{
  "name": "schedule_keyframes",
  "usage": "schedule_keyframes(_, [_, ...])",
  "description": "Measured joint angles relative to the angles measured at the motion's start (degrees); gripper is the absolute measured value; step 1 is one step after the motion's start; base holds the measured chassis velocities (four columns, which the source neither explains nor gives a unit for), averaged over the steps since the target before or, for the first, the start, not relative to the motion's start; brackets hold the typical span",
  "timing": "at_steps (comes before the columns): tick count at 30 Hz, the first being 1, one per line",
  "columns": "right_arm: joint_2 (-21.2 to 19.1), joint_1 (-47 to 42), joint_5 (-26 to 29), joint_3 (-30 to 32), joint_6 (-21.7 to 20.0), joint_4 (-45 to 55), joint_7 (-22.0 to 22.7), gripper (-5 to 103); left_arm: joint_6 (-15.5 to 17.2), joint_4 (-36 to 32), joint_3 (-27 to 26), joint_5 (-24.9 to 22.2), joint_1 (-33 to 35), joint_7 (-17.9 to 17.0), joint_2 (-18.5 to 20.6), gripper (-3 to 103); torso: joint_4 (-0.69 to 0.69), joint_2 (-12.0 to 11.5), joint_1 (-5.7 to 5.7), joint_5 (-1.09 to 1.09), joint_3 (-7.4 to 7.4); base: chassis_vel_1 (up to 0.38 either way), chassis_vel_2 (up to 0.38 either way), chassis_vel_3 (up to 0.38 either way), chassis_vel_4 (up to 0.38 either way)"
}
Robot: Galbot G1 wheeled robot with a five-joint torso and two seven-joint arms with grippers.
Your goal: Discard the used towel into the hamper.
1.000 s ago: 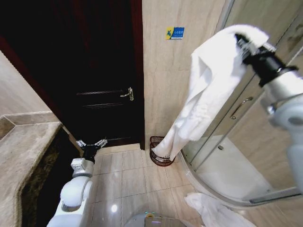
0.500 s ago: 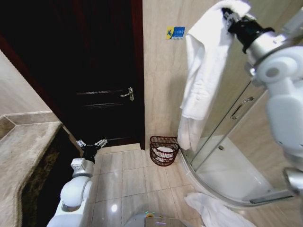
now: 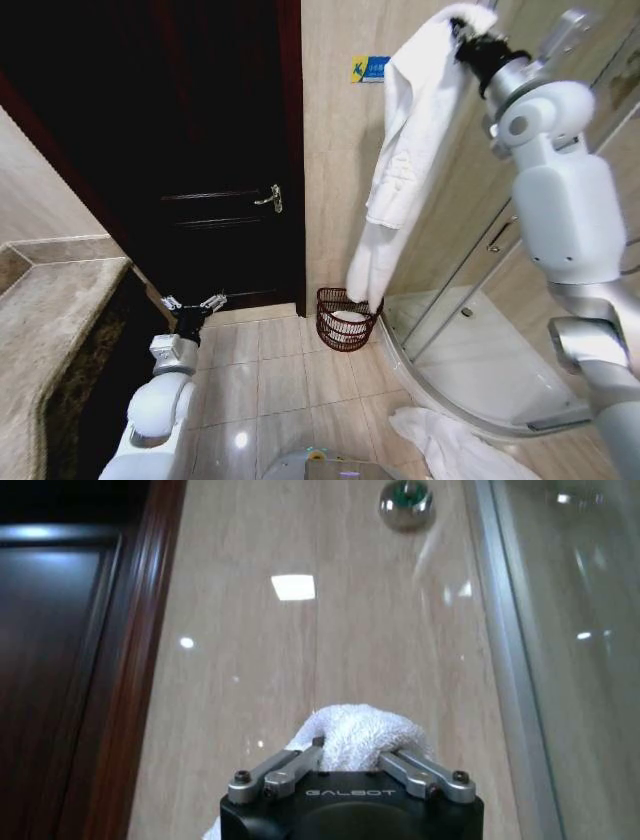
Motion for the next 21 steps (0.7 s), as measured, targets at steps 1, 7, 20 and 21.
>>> schedule_keyframes(1, [0.5, -0.6, -0.6, 0.0, 0.2, -0.3, -0.1, 5, 0.0, 0.0, 0.0, 0.0, 0.0, 0.0, 0.0, 100, 0.00, 0.0, 0.00, 0.00, 0.00, 0.000, 0.000, 0.000, 0.000])
schedule_keyframes(7, [1.4, -3.2, -3.3, 0.0, 0.8, -1.0, -0.4, 5, 0.0, 0.0, 0.0, 0.0, 0.0, 0.0, 0.0, 100, 0.00, 0.0, 0.00, -0.01, -0.01, 0.000, 0.000, 0.000, 0.000])
schedule_keyframes(20, [-1.0, -10.2, -7.7, 3.7, 2.9, -2.9, -2.5, 5, 0.0, 0.0, 0.0, 0.0, 0.0, 0.0, 0.0, 100, -0.03, 0.0, -0.01, 0.02, -0.02, 0.000, 0.000, 0.000, 0.000])
schedule_keyframes(21, [-1.0, -10.9, -7.7, 3.9, 2.9, -2.8, -2.6, 5, 0.0, 0.0, 0.0, 0.0, 0.0, 0.0, 0.0, 100, -0.02, 0.0, -0.02, 0.00, -0.02, 0.000, 0.000, 0.000, 0.000])
